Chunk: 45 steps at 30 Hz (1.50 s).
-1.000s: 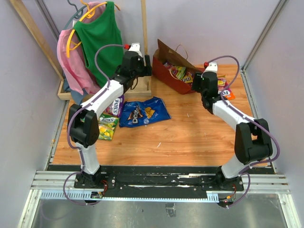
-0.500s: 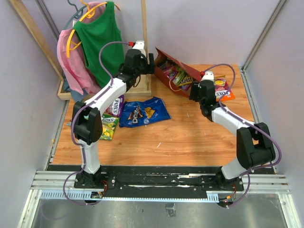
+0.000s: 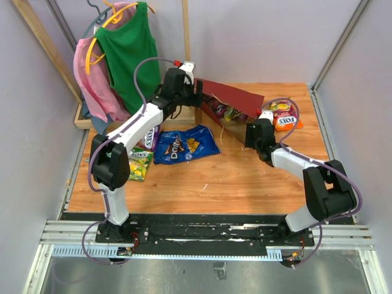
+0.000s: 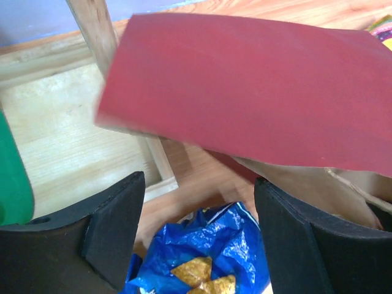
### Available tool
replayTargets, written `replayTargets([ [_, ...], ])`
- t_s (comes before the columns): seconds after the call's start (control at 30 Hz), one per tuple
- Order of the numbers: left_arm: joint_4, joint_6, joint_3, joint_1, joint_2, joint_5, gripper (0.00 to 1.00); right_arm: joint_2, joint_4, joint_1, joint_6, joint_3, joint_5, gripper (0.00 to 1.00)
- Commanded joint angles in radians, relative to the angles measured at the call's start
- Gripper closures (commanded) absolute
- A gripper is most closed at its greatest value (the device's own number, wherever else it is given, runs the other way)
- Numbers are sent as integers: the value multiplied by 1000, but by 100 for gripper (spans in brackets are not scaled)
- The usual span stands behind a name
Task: Take the snacks out of the paper bag
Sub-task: Adjust the paper bag at the center of the board, then pick up the snack from the paper bag.
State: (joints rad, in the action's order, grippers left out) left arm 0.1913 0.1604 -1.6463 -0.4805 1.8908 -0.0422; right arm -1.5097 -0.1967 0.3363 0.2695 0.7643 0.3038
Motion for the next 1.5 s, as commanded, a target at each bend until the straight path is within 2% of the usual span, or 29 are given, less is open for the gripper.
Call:
replayTargets([
  [0.0, 163, -64, -128, -3, -95, 67, 24, -44, 119, -6, 22, -15, 61, 36],
  [0.13, 247, -79, -182, 11, -167, 266, 23, -72, 136, -19, 43, 15, 47, 35],
  [0.27, 229, -67, -148, 20, -266, 355, 19, -98, 139, -48, 69, 50, 15, 34],
  [0.4, 189, -47, -89, 20, -285, 265, 16, -141, 137, -116, 139, 96, -90, 34],
  [0.53, 190, -22, -76, 23, -256, 174, 16, -188, 133, -176, 169, 155, -121, 34],
  [0.8, 171, -13, -55, 28, -250, 134, 15, -253, 150, -288, 166, 266, -96, 33],
  [0.93, 141, 2, -34, 32, -243, 101, 14, -266, 139, -380, 209, 268, -193, 33],
  [1.1, 93, 33, -47, 32, -184, 75, 14, -253, 128, -387, 218, 244, -218, 33],
  [1.17, 75, 45, -70, 33, -149, 74, 14, -251, 129, -387, 227, 237, -230, 30],
  [1.27, 30, 51, -91, 33, -96, 78, 14, -229, 98, -387, 246, 212, -279, 21],
  [1.4, -21, 52, -148, 32, -11, 84, 14, -166, 16, -370, 245, 159, -321, 1],
  [1.47, -45, 43, -196, 33, 45, 88, 14, -151, 31, -362, 233, 173, -317, 1],
])
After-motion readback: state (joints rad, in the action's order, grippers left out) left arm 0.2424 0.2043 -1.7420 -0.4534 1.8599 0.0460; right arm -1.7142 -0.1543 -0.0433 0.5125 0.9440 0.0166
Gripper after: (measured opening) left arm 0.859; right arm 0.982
